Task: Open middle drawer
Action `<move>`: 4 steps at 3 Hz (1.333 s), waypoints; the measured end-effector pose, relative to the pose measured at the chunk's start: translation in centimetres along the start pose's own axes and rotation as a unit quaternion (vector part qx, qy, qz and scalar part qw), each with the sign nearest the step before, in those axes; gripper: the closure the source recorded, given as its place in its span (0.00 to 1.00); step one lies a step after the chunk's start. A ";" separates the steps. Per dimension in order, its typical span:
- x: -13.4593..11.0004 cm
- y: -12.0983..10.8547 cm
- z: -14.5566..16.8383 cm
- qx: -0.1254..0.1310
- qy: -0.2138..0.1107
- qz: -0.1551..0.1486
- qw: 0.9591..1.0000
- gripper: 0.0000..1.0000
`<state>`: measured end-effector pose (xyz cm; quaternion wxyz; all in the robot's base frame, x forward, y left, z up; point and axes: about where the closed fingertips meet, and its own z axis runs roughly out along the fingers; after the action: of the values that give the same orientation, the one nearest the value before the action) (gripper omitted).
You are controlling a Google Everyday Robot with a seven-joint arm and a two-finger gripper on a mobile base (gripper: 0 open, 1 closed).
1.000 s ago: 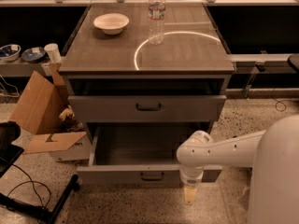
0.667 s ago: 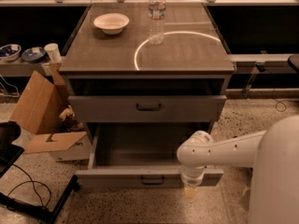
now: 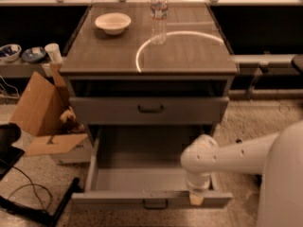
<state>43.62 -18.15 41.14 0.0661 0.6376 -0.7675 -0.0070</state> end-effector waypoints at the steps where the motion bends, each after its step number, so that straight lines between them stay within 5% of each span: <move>1: 0.1 0.3 0.1 -0.002 0.002 0.003 1.000 1.00; 4: 0.7 2.5 0.1 -0.022 0.016 0.023 0.999 1.00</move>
Offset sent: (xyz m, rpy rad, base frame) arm -0.2670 -0.0743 0.1273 -0.3403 0.4035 -0.4098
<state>41.06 -18.37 41.34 0.0926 0.6179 -0.7807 -0.0118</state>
